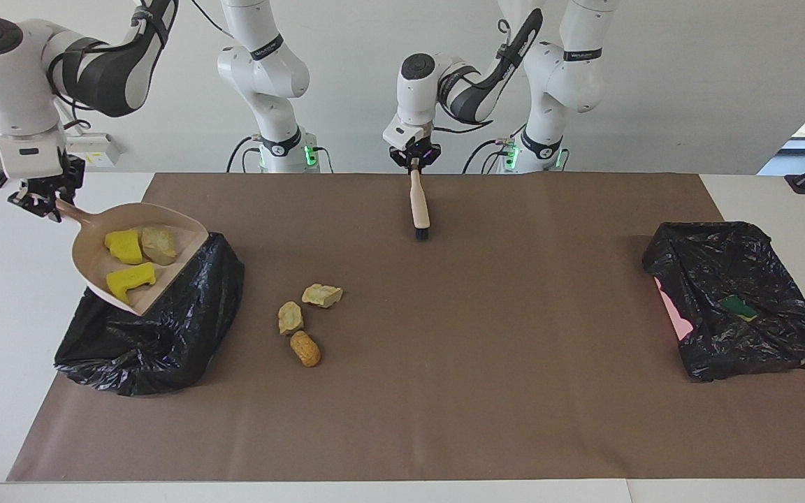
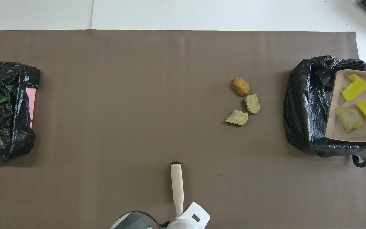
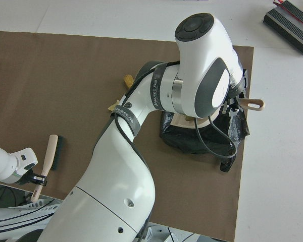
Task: Sweep and dump trash in bin
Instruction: 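Tip the dustpan over the black bag with the right gripper to dump it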
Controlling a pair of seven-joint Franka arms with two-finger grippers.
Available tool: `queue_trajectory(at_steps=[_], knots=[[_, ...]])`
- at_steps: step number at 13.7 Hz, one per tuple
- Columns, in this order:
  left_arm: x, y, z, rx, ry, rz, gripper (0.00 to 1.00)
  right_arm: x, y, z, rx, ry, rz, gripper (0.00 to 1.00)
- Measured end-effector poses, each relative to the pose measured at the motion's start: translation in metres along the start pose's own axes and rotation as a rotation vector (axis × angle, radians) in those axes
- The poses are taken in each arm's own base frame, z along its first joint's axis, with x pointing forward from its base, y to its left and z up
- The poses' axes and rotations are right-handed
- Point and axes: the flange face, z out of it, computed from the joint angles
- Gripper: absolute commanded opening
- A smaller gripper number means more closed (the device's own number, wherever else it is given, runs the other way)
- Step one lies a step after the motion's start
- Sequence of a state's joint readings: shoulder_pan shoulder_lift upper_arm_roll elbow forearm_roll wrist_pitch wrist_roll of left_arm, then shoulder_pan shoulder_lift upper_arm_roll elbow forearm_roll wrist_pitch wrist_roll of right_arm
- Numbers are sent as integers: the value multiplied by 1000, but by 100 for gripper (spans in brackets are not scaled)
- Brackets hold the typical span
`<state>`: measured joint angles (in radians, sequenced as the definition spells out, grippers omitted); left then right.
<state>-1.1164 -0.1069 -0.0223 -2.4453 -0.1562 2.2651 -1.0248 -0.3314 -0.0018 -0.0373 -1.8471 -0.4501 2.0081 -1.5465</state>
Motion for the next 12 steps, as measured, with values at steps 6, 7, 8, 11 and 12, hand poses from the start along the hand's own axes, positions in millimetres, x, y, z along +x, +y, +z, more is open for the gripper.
queue_trajectory(at_steps=[6,7,8,11,12], knots=[[0,-5,2,43,-30,55,100,25,23,6,-77,-250,-294,0],[2,-5,0,39,-29,53,100,35,26,0,-92,-284,-378,0],[8,-4,-6,25,-23,43,100,46,29,-6,-110,-307,-460,0],[49,-3,-44,-49,15,49,100,70,34,-19,-126,-364,-618,0],[68,-7,-57,-68,32,66,100,74,34,-22,-131,-388,-639,0]])
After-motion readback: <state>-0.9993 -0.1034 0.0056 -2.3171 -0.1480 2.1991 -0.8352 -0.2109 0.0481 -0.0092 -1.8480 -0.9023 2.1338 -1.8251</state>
